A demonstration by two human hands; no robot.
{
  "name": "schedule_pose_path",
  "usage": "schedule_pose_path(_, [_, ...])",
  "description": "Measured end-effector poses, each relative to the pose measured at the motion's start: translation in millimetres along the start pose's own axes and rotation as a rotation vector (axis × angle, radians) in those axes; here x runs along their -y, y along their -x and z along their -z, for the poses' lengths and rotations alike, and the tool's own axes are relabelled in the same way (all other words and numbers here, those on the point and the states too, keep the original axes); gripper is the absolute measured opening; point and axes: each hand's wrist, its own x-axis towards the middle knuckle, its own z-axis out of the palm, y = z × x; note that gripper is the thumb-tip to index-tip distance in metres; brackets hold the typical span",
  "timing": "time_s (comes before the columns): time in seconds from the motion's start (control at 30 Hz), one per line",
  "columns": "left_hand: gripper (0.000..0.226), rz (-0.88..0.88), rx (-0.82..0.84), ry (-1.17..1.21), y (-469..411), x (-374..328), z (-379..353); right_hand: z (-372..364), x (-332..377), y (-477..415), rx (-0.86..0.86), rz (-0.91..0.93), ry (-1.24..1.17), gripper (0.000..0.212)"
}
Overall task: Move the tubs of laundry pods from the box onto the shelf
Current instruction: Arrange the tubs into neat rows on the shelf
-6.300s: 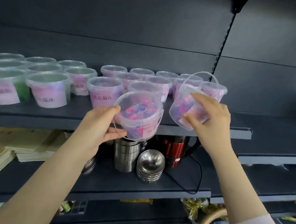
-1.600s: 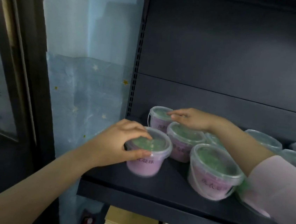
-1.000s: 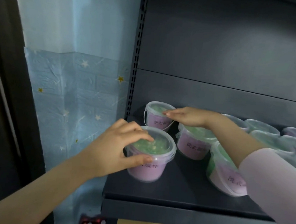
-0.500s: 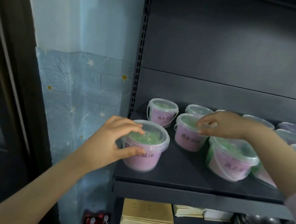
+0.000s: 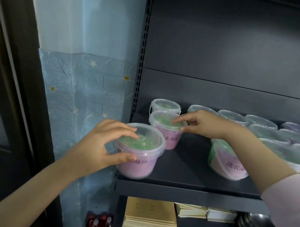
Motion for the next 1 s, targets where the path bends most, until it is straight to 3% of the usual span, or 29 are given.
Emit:
schedule_pose_path(0.4, [0.042,-0.002,0.079,-0.003,5,-1,2,1,-7,-6,0.013,-0.027,0.022,0.033])
schedule_pose_path(0.6, [0.045,-0.01,0.077,-0.026,-3,-13,-11,4,-3,19,-0.079,-0.008,0.085,0.047])
schedule_pose_path(0.83, [0.047,-0.006,0.048,-0.038,-15,-35,-40,12,-40,98,-0.246,0.009,0.173,0.031])
schedule_pose_path(1.0, [0.052,0.061,0.04,-0.042,-31,-50,-63,11,-70,130,-0.241,-0.033,0.066,0.029])
